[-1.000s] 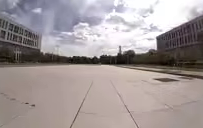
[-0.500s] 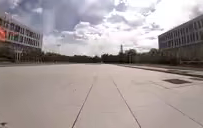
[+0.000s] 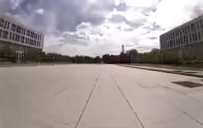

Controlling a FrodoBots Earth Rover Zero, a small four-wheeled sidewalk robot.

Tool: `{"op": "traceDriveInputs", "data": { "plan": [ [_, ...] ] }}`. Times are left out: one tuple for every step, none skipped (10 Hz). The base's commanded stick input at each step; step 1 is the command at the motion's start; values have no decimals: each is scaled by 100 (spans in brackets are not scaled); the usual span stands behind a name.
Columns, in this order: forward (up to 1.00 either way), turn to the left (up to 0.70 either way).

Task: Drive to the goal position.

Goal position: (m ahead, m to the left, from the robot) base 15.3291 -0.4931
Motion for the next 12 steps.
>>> {"op": "traceDriveInputs", "data": {
  "plan": [
    [100, 0],
    [100, 0],
    [100, 0],
    [100, 0],
    [100, 0],
    [100, 0],
    [100, 0],
    [100, 0],
    [100, 0],
    [100, 0],
    [100, 0],
    [100, 0]
  ]
}}
